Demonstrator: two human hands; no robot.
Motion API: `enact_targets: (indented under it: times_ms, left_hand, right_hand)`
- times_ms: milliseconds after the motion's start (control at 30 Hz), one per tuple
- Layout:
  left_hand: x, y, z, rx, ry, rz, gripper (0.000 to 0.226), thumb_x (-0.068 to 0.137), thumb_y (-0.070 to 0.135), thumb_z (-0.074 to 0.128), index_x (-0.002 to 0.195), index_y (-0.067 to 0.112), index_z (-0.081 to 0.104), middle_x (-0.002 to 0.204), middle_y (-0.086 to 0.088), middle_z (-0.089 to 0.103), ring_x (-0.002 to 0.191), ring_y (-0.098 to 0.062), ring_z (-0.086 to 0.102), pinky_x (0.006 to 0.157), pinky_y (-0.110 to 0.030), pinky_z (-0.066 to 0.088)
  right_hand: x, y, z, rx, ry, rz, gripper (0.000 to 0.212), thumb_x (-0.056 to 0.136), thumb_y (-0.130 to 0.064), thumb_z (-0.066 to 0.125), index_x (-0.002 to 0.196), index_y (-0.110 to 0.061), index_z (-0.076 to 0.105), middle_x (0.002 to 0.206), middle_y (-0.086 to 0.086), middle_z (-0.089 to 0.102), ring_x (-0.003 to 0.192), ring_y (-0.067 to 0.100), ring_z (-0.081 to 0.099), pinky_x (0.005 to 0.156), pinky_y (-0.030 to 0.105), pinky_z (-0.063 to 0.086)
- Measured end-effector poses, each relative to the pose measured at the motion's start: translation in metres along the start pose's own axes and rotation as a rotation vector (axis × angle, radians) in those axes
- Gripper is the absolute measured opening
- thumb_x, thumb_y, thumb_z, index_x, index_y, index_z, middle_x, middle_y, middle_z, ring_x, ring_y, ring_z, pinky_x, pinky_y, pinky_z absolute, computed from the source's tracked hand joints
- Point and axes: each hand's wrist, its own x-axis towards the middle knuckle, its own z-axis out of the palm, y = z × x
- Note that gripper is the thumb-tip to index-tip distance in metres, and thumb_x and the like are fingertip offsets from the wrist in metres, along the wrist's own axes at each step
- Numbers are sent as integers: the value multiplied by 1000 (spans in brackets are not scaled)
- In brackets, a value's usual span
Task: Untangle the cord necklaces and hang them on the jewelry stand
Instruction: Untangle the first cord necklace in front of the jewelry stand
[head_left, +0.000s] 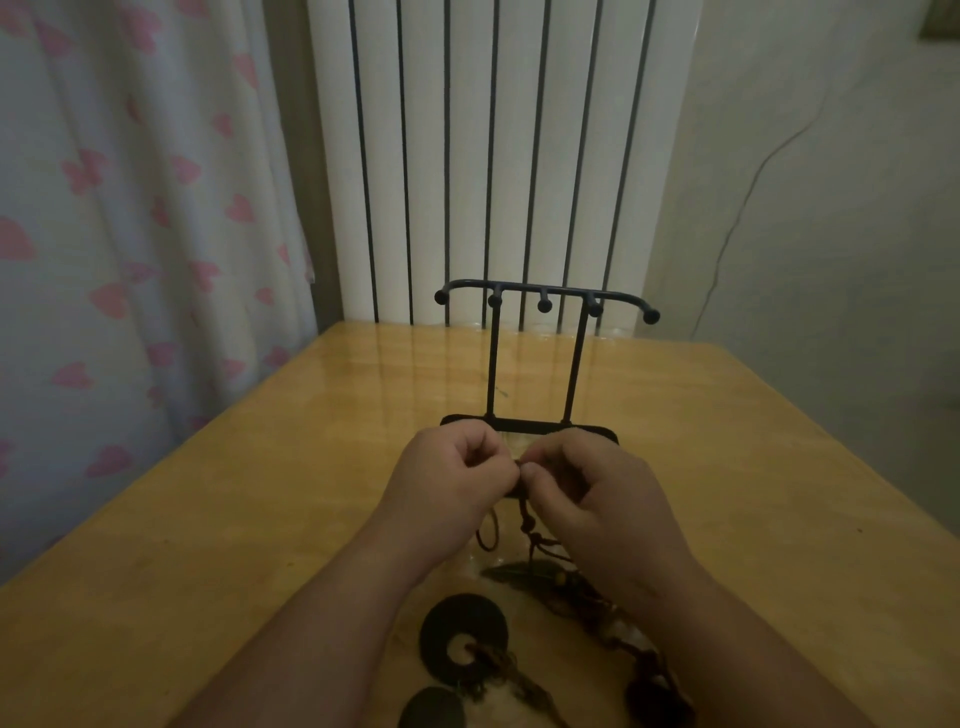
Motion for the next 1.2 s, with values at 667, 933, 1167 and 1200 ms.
enact_targets:
  times_ms: [667,933,1167,1200]
  left_hand:
    - [2,0,-5,162,-38,-6,17,84,18,65,69,26,65,60,9,57,54,1,49,50,-13,39]
    - [1,3,1,21,-98,-102,15,84,24,58,70,26,61,64,7,56,62,-8,50,59,-27,40]
    - [1,4,-1,67,-78,-80,14,87,24,58,74,26,62,69,6,59,64,-5,52,60,-23,41]
    - [1,4,0,75,-80,-77,14,87,24,58,73,26,62,68,7,58,62,-4,51,59,-23,40]
  right_hand:
    - [2,-4,-6,-330,-93,-85,11,92,-37,54,99,-33,60,85,-20,50,81,0,49,72,17,47]
    - [2,1,2,-84,48,107,5,89,-31,52,85,-33,54,78,-12,56,68,7,54,60,27,51]
    - [0,2,-1,-34,43,53,4,85,-37,54,87,-41,55,77,-17,57,74,0,55,57,15,45]
    - [1,1,-1,-68,25,50,5,87,-37,54,88,-42,55,78,-19,57,74,0,55,59,15,45]
